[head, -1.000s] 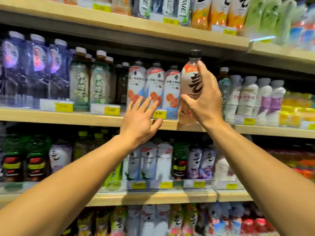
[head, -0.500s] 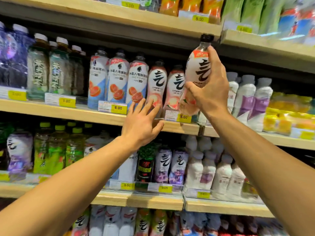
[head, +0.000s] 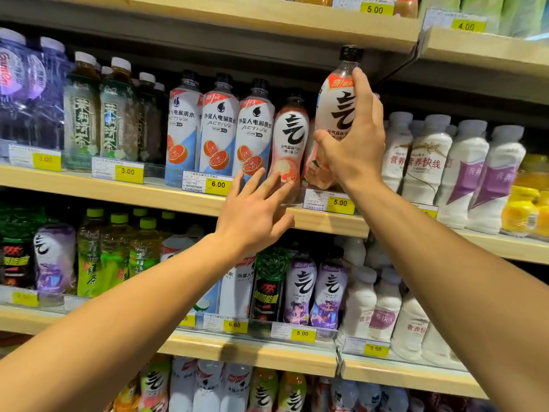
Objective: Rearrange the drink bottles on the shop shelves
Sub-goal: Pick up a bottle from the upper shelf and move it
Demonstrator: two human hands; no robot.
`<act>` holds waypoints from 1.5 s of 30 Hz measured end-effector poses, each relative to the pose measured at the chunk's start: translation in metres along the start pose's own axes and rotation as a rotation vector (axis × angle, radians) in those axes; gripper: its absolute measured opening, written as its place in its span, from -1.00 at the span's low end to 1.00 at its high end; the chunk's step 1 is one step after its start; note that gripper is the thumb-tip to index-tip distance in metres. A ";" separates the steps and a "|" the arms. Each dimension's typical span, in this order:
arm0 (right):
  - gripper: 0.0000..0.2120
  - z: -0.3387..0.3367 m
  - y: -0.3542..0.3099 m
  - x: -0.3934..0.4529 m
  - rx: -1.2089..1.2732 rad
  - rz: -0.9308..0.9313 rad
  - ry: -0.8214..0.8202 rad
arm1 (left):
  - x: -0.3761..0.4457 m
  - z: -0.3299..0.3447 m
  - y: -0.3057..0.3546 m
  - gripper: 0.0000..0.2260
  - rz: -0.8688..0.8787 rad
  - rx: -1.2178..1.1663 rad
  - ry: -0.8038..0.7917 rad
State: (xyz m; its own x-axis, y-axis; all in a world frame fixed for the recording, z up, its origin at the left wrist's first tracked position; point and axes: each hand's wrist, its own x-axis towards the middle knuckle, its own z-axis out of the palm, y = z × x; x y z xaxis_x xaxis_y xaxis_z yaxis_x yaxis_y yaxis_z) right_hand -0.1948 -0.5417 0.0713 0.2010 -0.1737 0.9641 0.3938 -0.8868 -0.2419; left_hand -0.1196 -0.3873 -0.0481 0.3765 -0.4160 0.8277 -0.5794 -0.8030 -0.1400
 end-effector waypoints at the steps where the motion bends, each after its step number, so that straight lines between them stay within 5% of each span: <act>1: -0.13 0.004 0.000 0.000 -0.009 0.007 -0.006 | 0.000 0.001 0.000 -0.41 0.003 -0.001 0.010; 12: -0.13 0.026 0.011 -0.010 -0.152 0.044 -0.122 | -0.001 0.006 -0.001 -0.42 0.021 -0.002 0.092; 25: -0.22 0.027 0.023 0.006 -0.682 0.047 -0.166 | -0.001 0.007 0.000 -0.42 0.023 -0.027 0.087; 36: -0.27 -0.018 0.064 -0.018 -0.447 -0.067 -0.173 | 0.027 -0.008 0.024 -0.36 -0.099 -0.107 0.113; 45: -0.36 -0.063 0.129 -0.072 -0.513 -0.166 -0.292 | 0.096 -0.028 0.075 -0.35 -0.184 -0.101 0.199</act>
State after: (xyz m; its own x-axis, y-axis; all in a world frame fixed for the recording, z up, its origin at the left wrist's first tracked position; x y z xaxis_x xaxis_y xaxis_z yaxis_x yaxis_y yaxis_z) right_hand -0.2148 -0.6699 -0.0224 0.4395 0.0449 0.8971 -0.0262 -0.9977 0.0628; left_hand -0.1467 -0.4755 0.0359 0.3387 -0.1675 0.9259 -0.5872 -0.8065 0.0689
